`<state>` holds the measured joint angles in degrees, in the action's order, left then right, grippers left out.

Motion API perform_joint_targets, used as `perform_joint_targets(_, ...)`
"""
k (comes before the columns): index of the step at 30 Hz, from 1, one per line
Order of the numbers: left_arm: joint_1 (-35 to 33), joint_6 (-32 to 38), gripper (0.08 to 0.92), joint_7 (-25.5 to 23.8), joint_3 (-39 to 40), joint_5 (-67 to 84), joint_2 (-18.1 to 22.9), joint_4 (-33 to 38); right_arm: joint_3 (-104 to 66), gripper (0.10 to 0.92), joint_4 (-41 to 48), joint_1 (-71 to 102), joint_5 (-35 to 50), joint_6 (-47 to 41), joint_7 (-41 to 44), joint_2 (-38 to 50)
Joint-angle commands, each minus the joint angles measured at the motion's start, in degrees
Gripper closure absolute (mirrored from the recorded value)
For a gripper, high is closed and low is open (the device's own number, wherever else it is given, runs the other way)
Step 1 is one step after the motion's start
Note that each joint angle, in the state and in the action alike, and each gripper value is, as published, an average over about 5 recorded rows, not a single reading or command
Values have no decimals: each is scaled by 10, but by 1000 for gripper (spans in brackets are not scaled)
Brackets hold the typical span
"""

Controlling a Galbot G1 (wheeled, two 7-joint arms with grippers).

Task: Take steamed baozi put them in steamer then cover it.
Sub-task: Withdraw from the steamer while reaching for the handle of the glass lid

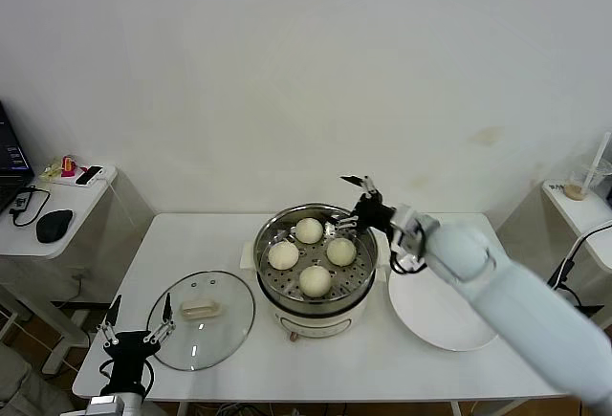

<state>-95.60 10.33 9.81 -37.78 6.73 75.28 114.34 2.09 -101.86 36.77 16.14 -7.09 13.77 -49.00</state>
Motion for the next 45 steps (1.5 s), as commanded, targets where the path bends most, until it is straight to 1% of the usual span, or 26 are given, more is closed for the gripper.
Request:
perform_joint_targets(1,13,13,177,5,19,-85,1,-41,-463,203,-45,435,-50,196,-25,-216)
perform_joint_targets(4,24,-9,177,0,23,-120,-27,-51,-505,203,-60,468,-26,164,-6,-271)
perform_joint_targets(7,39,-27,177,5,22,-168,-60,-68,-524,203,-76,486,-26,136,2,-302)
perform_joint_targets(10,51,-27,177,21,17,-278,-90,-101,-537,203,-94,503,-38,120,0,-314)
perform_joint_targets(12,54,-9,177,35,11,-387,-105,-129,-547,203,-106,517,-33,109,-1,-318)
perform_joint_targets(15,51,21,177,63,3,-541,-121,-168,-561,203,-118,537,-15,95,-6,-323)
perform_joint_targets(17,48,27,177,76,2,-617,-127,-181,-568,203,-122,549,-14,93,-9,-328)
perform_joint_targets(22,46,24,177,80,2,-759,-129,-178,-577,203,-147,576,-17,96,-11,-346)
perform_joint_targets(29,49,10,177,69,24,-783,-123,-154,-582,203,-161,590,-19,101,-11,-359)
perform_joint_targets(33,65,3,177,61,39,-777,-123,-171,-579,203,-168,594,-6,91,-8,-363)
perform_joint_targets(38,80,-7,177,49,53,-763,-121,-190,-575,203,-168,594,-11,88,-7,-369)
perform_joint_targets(45,98,-10,177,45,65,-759,-116,-206,-573,203,-165,595,-19,87,-5,-374)
